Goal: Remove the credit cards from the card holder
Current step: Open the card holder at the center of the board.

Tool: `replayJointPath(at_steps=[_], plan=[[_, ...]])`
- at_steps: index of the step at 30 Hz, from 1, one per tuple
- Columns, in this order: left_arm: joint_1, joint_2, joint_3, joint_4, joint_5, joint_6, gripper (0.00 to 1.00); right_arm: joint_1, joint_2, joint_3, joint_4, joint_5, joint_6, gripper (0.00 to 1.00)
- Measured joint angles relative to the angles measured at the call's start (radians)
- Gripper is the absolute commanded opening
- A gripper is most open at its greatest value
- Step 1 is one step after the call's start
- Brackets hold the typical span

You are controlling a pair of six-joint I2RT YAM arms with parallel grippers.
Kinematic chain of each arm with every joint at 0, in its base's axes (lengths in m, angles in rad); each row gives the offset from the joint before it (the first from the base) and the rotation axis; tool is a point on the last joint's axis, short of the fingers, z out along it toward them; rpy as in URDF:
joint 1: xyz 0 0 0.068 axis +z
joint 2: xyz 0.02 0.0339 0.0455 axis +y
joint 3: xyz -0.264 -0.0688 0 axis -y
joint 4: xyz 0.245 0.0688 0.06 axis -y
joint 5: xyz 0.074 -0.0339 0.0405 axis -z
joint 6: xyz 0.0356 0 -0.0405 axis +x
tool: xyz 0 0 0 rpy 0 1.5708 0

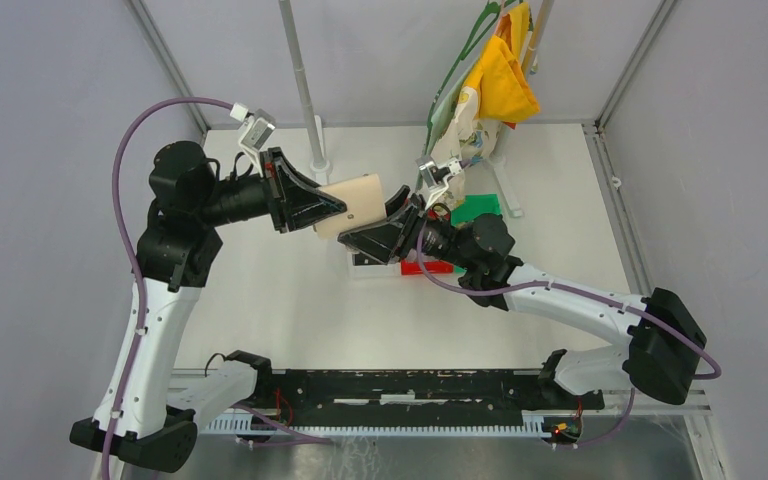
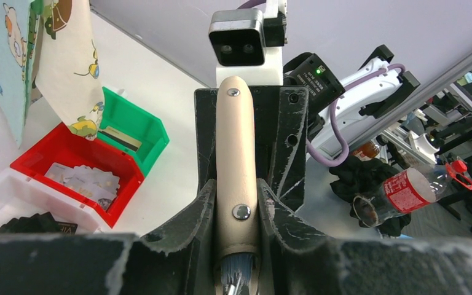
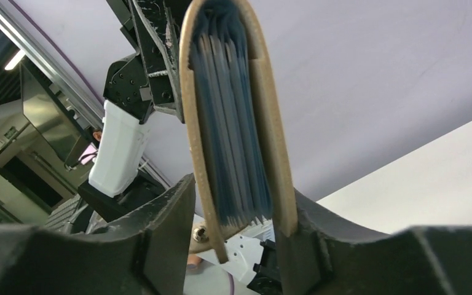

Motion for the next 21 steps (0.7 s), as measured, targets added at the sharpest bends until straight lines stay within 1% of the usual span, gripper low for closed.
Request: replayJointPath(at_steps=[2, 4, 9, 10, 11, 12, 13, 14, 15, 18, 19, 21], plan=[[0.000, 0.000, 0.000, 0.011, 0.005, -0.011, 0.02, 0.002, 0.000, 0.000, 0.002, -0.001, 0.001, 0.45], [0.000, 0.000, 0.000, 0.019, 0.007, -0.022, 0.02, 0.004, 0.000, 0.000, 0.003, -0.002, 0.001, 0.37], [0.002, 0.000, 0.000, 0.038, 0.015, -0.045, 0.02, 0.004, 0.000, 0.000, 0.015, -0.005, -0.010, 0.14], [0.003, 0.000, 0.000, 0.039, 0.018, -0.046, 0.03, 0.004, -0.002, 0.000, 0.014, -0.006, -0.018, 0.09], [0.004, 0.000, 0.000, 0.039, 0.021, -0.046, 0.12, 0.004, -0.005, 0.000, 0.005, -0.007, -0.030, 0.04], [0.004, 0.000, 0.000, 0.041, 0.022, -0.047, 0.25, 0.004, -0.012, 0.000, -0.015, -0.007, -0.048, 0.00], [0.004, 0.000, 0.000, 0.041, 0.021, -0.046, 0.44, 0.004, -0.021, 0.000, -0.041, -0.004, -0.068, 0.00], [0.004, 0.000, 0.000, 0.036, 0.019, -0.045, 0.58, 0.005, -0.036, 0.000, -0.077, 0.002, -0.096, 0.00], [0.004, 0.002, 0.000, 0.028, 0.013, -0.039, 0.68, 0.006, -0.051, 0.000, -0.112, 0.008, -0.123, 0.00], [0.004, 0.007, 0.021, -0.026, -0.044, 0.023, 0.93, 0.008, -0.113, 0.006, -0.278, 0.023, -0.221, 0.00], [0.004, 0.007, 0.027, -0.043, -0.070, 0.057, 0.98, 0.010, -0.130, 0.020, -0.354, 0.031, -0.256, 0.00], [0.005, 0.000, 0.028, -0.075, -0.132, 0.143, 1.00, 0.010, -0.142, 0.078, -0.517, 0.053, -0.321, 0.00]])
